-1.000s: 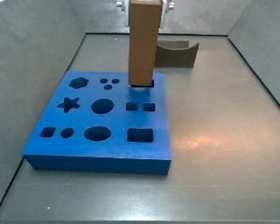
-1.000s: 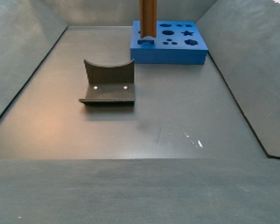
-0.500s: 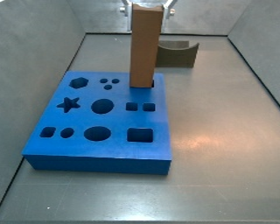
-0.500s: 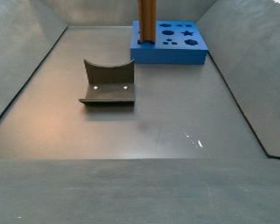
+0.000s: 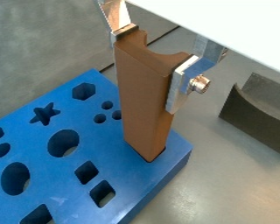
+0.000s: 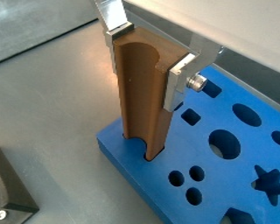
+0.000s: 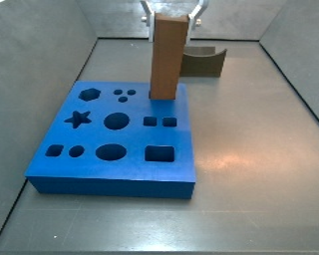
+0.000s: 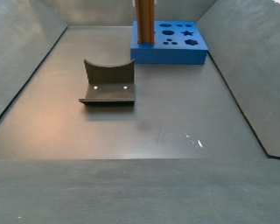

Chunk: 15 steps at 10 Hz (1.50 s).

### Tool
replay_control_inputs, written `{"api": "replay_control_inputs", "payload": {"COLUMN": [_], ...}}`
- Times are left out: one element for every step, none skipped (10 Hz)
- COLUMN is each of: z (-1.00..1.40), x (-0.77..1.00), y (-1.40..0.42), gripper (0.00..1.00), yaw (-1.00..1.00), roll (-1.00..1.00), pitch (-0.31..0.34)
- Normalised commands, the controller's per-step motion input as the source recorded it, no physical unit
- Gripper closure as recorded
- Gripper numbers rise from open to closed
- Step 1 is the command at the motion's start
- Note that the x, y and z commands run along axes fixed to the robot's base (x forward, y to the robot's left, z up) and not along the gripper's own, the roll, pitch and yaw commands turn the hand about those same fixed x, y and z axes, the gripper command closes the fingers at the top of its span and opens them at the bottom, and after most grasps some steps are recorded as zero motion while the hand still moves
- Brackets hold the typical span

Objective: Insert the arch object.

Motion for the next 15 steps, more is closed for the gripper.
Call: {"api": "replay_control_inputs", "payload": {"z": [-0.3, -0.3, -0.32, -0.27, -0.26, -0.24, -0.22, -0.29, -0.4, -0.27, -0.07, 0.0, -0.05, -0.15, -0.23], "x": [0.0, 0.0, 0.0, 0.0, 0.0, 0.0, 0.0, 0.0, 0.0, -0.17, -0.11, -0.04, 0.0, -0.08, -0.11], "y": [0.0, 0.0, 0.0, 0.0, 0.0, 0.0, 0.0, 0.0, 0.0, 0.0, 0.0, -0.07, -0.12, -0.12, -0.09], "gripper": [1.0, 1.0, 1.0, 1.0, 1.0, 1.0, 1.0, 1.0, 1.0, 1.0, 1.0, 1.0, 1.0, 1.0, 1.0], "yaw": [0.0, 0.0, 0.0, 0.0, 0.0, 0.0, 0.0, 0.0, 0.0, 0.05, 0.18, 0.33, 0.25, 0.0, -0.09], "roll": [-0.05, -0.03, 0.0, 0.0, 0.0, 0.0, 0.0, 0.0, 0.06, 0.19, 0.17, 0.2, 0.23, 0.15, 0.13], "pitch": [-0.036, -0.037, -0.051, -0.026, -0.036, -0.027, -0.021, -0.044, -0.127, -0.204, -0.131, -0.061, -0.041, -0.09, -0.136]}}
